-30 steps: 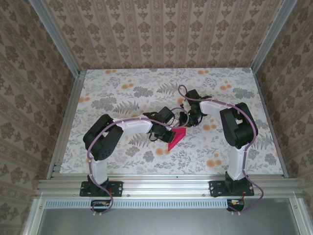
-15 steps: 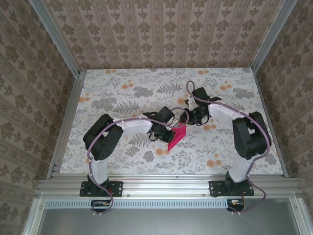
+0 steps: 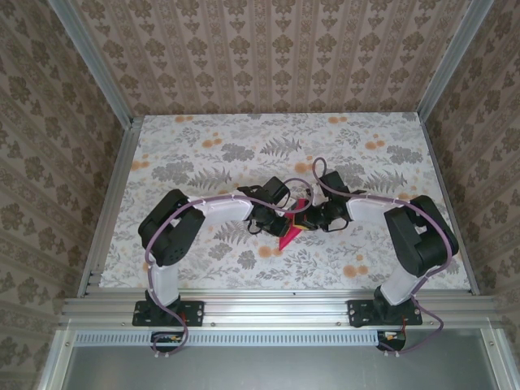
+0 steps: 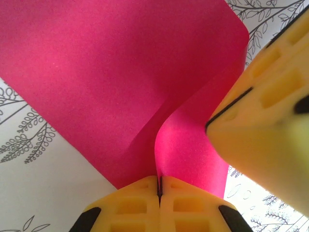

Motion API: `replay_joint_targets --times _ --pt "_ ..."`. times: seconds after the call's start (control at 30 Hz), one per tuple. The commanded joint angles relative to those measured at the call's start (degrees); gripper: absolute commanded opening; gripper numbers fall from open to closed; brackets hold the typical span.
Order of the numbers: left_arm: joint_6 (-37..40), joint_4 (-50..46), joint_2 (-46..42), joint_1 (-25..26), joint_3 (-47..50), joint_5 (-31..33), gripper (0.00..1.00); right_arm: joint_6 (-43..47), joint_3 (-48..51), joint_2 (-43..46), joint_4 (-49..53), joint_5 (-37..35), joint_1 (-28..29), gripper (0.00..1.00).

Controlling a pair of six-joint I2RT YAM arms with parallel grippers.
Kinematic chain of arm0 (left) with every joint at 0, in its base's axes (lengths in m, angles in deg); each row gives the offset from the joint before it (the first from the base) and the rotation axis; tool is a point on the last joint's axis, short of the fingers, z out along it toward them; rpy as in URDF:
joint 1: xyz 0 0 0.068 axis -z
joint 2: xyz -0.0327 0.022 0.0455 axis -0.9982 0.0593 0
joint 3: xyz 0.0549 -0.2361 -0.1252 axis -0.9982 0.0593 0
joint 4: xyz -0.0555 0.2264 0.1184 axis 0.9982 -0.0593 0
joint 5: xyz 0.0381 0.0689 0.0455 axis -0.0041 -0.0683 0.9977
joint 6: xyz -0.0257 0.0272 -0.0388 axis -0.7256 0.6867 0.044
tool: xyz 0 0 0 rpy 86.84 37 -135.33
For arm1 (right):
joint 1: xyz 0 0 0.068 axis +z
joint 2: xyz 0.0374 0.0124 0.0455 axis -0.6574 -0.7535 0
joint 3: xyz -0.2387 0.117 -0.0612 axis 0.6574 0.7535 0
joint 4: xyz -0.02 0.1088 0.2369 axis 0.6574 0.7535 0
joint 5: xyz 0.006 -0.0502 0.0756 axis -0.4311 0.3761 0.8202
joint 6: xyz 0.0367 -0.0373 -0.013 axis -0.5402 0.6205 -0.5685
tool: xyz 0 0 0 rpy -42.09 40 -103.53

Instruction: Fold a paper plane with a square sheet of paper (pick it up from the middle)

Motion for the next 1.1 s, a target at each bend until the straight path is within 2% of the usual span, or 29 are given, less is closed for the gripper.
replay_joint_targets --times 0.0,0.47,0.67,0.93,1.07 --pt "-0.2 -1.7 0.1 -0.3 1.4 1.8 0.01 -3.0 1.5 -1.0 -4.8 2.0 0.1 0.06" --pt "-1.2 -1.5 -0.3 -0.3 1.9 2.5 0.0 -4.4 5.4 0.2 -8.1 2.1 0.2 0.06" --pt "-1.3 -1.9 0.2 -0.4 1.8 2.6 0.0 -3.9 5.9 -2.2 -10.1 0.9 0.2 0.06" --pt "-1.5 -2.4 0.3 -0.3 2.2 3.6 0.0 -1.8 5.1 -5.2 -9.3 -1.7 -0.1 0.08" --pt "-1.9 -2.7 0.3 -0.4 2.4 4.2 0.0 -1.5 5.1 -3.4 -7.9 -1.3 -0.4 0.1"
